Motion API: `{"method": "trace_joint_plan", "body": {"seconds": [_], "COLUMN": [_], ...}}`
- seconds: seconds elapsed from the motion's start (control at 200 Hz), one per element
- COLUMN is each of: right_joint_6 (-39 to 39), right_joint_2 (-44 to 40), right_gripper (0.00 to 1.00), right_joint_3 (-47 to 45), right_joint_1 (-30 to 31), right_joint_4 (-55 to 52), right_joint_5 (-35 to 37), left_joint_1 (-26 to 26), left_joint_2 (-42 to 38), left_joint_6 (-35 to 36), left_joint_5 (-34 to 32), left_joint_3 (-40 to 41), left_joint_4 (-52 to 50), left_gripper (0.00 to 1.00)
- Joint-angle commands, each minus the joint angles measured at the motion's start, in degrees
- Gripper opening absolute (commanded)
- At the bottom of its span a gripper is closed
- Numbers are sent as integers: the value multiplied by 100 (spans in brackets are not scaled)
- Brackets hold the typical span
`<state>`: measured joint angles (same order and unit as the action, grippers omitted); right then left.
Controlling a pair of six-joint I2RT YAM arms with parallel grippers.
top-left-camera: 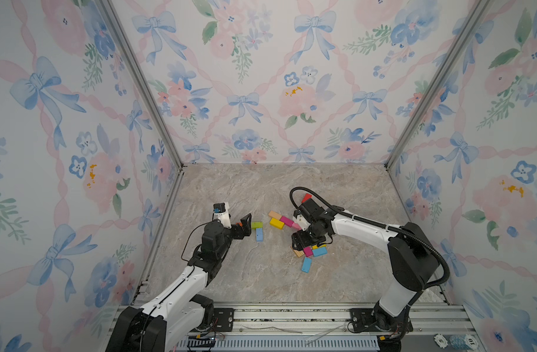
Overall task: Assemble the number 7 with building blocks
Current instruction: Pick up the building block from the center of the board.
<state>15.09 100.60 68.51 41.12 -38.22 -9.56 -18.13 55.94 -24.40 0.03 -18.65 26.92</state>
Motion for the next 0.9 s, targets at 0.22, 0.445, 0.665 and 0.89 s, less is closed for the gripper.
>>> {"method": "trace_joint_plan", "body": {"seconds": [0.22,0.445,0.665,0.89], "right_joint_6": [-327,-410,-409,-349], "right_joint_2": [306,651,864,842], "right_gripper": [78,76,73,69], "right_joint_3": [450,622,631,485], "right_joint_1": [499,520,520,550], "right_joint_4": [-103,-19,25,51], "right_joint_5": [304,232,276,292], "left_joint_1": [-49,-45,-43,-48], "left_joint_2": [-4,-3,-39,3], "left_joint_6": [102,98,86,85], "left_joint_5": [45,32,4,-3], "left_joint_3": [-109,-112,-79,-119], "left_joint_4": [-33,-47,-47,-63], "left_gripper": [97,97,97,97]}}
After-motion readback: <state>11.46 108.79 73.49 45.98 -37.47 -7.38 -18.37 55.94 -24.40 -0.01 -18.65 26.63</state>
